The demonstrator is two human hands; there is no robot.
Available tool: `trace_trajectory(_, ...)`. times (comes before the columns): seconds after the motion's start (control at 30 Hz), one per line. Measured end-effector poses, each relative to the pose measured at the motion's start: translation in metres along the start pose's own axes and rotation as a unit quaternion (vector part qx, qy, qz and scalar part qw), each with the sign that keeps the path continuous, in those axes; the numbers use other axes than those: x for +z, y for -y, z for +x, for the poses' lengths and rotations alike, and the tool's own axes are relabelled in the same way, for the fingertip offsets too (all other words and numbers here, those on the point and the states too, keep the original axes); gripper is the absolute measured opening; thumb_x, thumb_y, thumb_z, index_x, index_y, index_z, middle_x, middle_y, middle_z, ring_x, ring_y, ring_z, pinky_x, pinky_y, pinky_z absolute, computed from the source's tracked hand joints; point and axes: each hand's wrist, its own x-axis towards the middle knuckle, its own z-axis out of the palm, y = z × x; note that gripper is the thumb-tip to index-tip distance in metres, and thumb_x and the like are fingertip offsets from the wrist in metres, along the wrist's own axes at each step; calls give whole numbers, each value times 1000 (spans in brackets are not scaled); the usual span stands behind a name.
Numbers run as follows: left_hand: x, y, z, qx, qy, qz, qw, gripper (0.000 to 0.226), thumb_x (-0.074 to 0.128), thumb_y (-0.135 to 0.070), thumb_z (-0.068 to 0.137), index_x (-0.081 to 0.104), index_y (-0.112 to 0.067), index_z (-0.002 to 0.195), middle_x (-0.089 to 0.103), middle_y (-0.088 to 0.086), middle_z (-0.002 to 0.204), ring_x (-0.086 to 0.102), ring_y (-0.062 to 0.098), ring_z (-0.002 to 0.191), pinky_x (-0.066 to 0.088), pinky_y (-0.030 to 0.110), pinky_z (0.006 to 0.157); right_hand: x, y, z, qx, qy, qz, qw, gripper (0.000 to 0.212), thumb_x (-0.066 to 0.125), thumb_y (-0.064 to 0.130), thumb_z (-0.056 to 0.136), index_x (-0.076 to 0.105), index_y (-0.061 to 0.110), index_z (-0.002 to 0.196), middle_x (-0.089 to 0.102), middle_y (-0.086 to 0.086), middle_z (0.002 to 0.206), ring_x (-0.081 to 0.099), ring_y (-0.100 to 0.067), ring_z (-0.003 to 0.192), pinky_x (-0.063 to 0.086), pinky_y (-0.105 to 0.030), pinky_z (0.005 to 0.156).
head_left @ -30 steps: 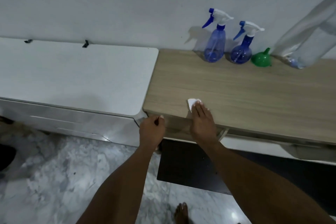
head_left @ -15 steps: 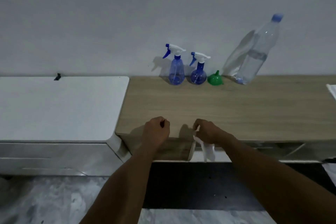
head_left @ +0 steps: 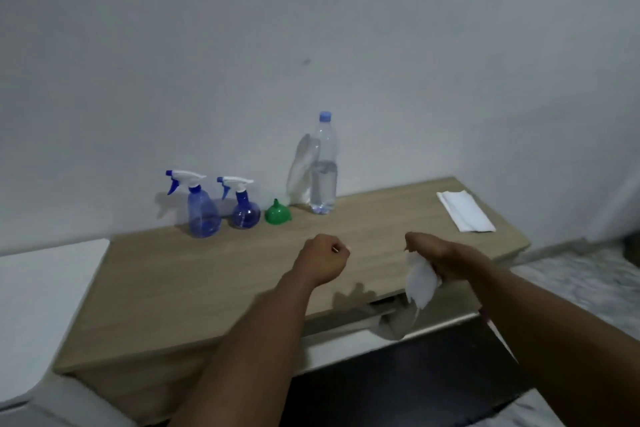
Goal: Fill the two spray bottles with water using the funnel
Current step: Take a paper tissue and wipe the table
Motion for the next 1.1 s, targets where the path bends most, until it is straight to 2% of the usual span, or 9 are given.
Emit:
trace_trajectory(0.07, 28, -42, 15, 26, 19, 2, 999, 20, 58, -41, 86, 72, -29, 79, 74, -3, 92, 67, 18, 92, 54, 32, 88, -46, -20, -11, -20, -21, -8, 1000, 27, 55, 26, 90, 55, 2, 102, 56, -16, 87, 57, -31, 74, 48, -31, 60)
trace_trajectory(0.13, 59, -84, 26, 53, 40, 1, 998, 20, 58, -43, 87, 71, -29, 79, 73, -2, 95, 66, 19, 93, 54, 33, 89, -89, -40, -26, -38, -68, -61, 995, 16, 54, 10, 88, 56, -4, 94, 55, -19, 83, 57, -29, 66, 51, -31, 51)
trace_trajectory(0.23, 106, -143, 39, 93, 70, 4, 993, 22, 57, -42, 86, 73, -27, 83, 73, -3, 93, 67, 18, 92, 54, 33, 88, -152, -76, -44, -40, -118, -83, 989, 22, 49, -2, 85, 66, -11, 96, 65, -25, 87, 66, -33, 70, 63, -45, 67)
trace_trajectory(0.37, 160, -210, 53, 140, 122, 26, 982, 21, 55, -44, 86, 70, -29, 81, 73, -2, 90, 67, 19, 89, 55, 35, 85, -219, -125, -67, -32, -190, -96, 977, 15, 60, -1, 85, 73, -3, 93, 71, -22, 89, 72, -32, 76, 63, -40, 63)
trace_trajectory(0.53, 216, -270, 75, 174, 175, 61, 967, 21, 56, -40, 89, 70, -25, 88, 73, 2, 95, 66, 21, 94, 54, 33, 87, -275, -174, -72, -6, -236, -93, 967, 8, 74, 6, 83, 71, 10, 89, 71, -14, 69, 64, -17, 48, 41, -22, 40)
trace_trajectory(0.67, 257, -301, 104, 191, 207, 75, 957, 14, 58, -37, 90, 68, -28, 87, 73, -2, 96, 66, 18, 94, 53, 32, 86, -313, -199, -54, 3, -257, -101, 961, 8, 77, 11, 82, 70, 12, 86, 66, -6, 61, 58, -15, 45, 44, -25, 48)
trace_trajectory(0.8, 296, -329, 152, 194, 228, 67, 952, 17, 60, -36, 90, 71, -24, 94, 72, -1, 99, 66, 16, 95, 53, 31, 86, -359, -209, -20, 11, -270, -90, 959, 6, 75, 10, 84, 70, 12, 88, 64, -7, 64, 53, -18, 50, 40, -22, 43)
trace_trajectory(1.0, 346, -371, 230, 176, 243, 58, 952, 19, 62, -32, 91, 74, -20, 100, 71, -1, 101, 67, 18, 94, 54, 33, 88, -430, -215, 44, 46, -241, -80, 966, 11, 65, 1, 89, 71, 6, 97, 75, -16, 79, 72, -20, 66, 57, -25, 54)
trace_trajectory(1.1, 365, -389, 266, 177, 235, 47, 955, 19, 61, -33, 92, 74, -21, 100, 71, -2, 102, 66, 19, 97, 53, 35, 91, -460, -219, 72, 46, -249, -61, 965, 12, 63, -3, 89, 71, 3, 96, 74, -16, 75, 73, -18, 61, 58, -25, 55)
